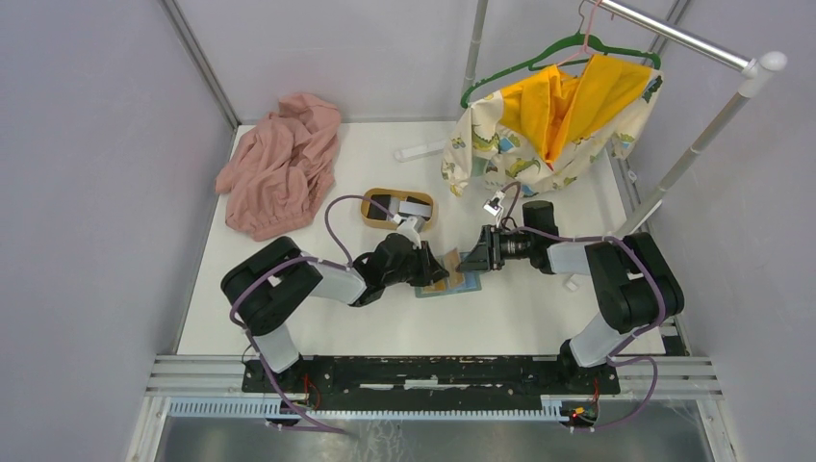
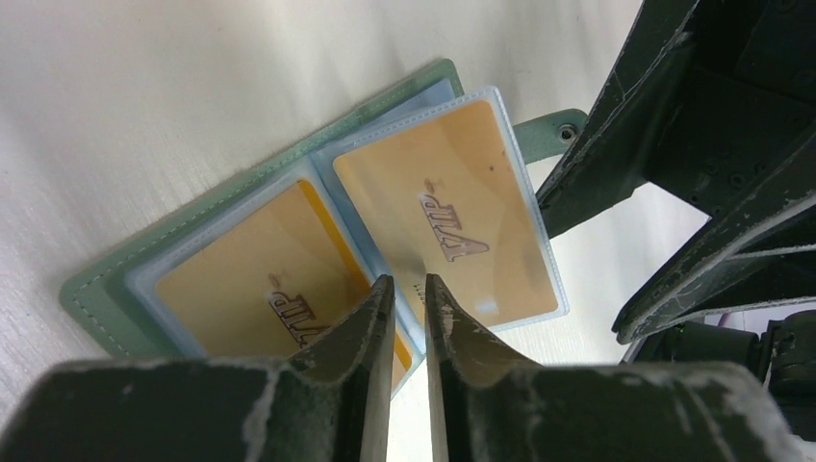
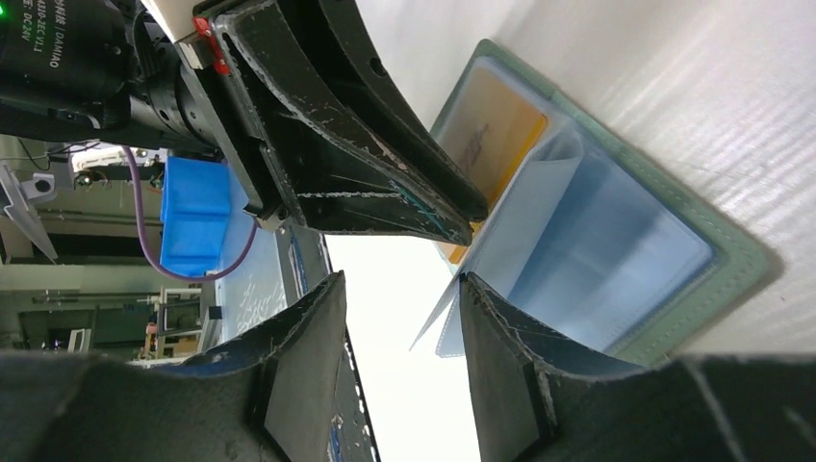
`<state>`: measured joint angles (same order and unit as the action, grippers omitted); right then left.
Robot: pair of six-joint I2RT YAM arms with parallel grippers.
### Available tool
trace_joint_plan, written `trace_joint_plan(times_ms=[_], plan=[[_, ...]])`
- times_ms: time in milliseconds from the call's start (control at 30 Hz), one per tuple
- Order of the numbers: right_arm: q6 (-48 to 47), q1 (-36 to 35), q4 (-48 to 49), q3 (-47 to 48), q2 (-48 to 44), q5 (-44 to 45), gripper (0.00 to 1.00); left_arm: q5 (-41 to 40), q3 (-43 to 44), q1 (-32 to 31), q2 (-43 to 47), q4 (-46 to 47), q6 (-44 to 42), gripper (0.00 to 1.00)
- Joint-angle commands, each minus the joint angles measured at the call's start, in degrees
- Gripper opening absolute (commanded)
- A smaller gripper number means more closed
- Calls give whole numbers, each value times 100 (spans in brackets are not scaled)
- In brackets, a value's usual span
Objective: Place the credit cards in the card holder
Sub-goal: Turn over the card slot in the card holder.
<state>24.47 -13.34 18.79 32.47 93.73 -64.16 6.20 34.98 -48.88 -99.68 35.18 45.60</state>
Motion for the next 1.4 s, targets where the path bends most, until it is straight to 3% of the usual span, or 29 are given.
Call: trace_joint_plan(times_ms=[0,400,667,833,1033,1233,1367], plan=[[216,-170,518,2,-1,-228,53,27,-71,60,215,225,238,25],[571,-706,1118,159,554,-383,61,512,-852,483,221,1635,895,35],[461,-864,1091,335,714,-391,62,375,-1123,658,562,1440,919,39],[-1168,-867,-699,854,463,253,61,-205,-1167,678,1386,317,535,39],[-2571,-886,-1716,1177,-44,948,59,-1089,-1086,678,2877,-1351,-334,42],[-5399,-1004,-3435,1624,-950,1550,58,-1639,-941,683,4038,-2099,-1173,53],[-6646,-1157,-3281,1425,-1956,2427,63,-2050,-797,792,4150,-2351,-1487,62]])
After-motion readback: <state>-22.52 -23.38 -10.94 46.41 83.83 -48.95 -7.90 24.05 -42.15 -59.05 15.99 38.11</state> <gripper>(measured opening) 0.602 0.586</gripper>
